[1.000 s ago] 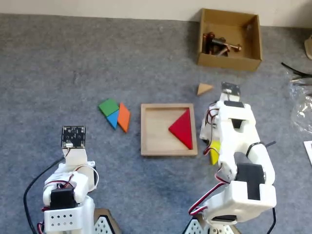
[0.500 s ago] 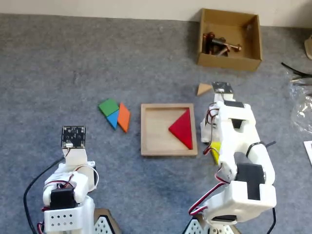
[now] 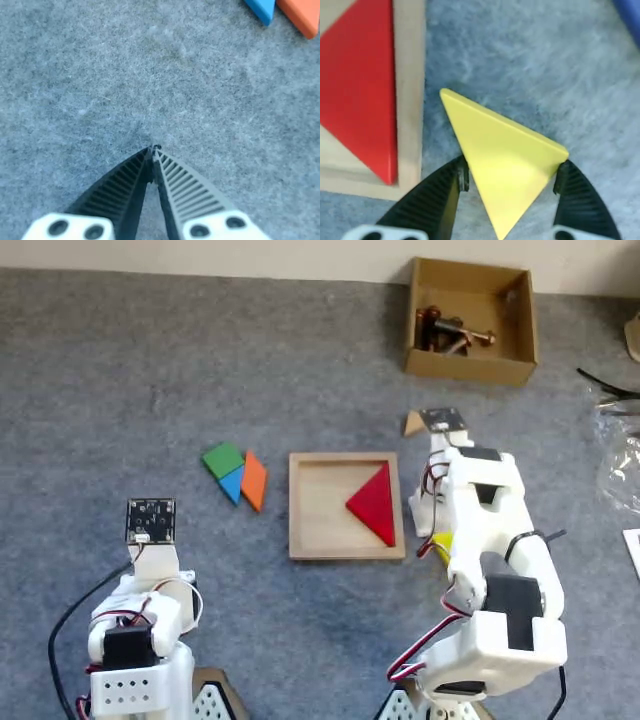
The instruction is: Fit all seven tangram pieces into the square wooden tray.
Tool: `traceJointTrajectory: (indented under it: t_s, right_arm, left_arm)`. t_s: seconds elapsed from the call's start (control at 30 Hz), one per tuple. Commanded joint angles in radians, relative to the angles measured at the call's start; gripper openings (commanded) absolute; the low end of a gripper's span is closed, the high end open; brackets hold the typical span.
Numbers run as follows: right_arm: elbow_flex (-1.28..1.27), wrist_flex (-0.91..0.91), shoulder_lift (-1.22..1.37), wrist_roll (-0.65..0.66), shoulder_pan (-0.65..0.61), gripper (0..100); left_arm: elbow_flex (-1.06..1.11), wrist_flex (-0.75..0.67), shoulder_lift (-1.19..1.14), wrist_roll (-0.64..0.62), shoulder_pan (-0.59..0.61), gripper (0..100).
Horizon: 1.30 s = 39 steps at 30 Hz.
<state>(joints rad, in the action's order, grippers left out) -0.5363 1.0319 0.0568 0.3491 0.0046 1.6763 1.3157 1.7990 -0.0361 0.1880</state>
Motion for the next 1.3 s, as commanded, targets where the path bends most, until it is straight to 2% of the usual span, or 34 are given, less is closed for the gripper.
traceJointTrajectory:
  t_s: [0.0,0.4,0.57,0.87,0.97,1.27]
  right_arm:
    - [-0.004,-0.015,-0.053,0.092,0.012,24.6]
    - [0.002,-0.001,-0.061,0.124,-0.016,24.5]
    - [0.065,0.087,-0.061,0.124,-0.076,24.5]
    - [0.185,0.211,-0.061,0.14,-0.088,24.5]
    - [0.182,0.203,-0.061,0.199,-0.085,24.7]
    - [0.182,0.139,-0.056,0.199,-0.07,24.9]
  left_arm:
    - [0.021,0.008,-0.007,-0.002,0.008,0]
    - [0.021,0.008,-0.007,-0.002,0.008,0]
    - [0.021,0.008,-0.007,-0.002,0.008,0]
    - [0.021,0.008,-0.007,-0.002,0.008,0]
    - [0.021,0.008,-0.007,-0.002,0.008,0]
    - [0.021,0.008,-0.007,-0.002,0.008,0]
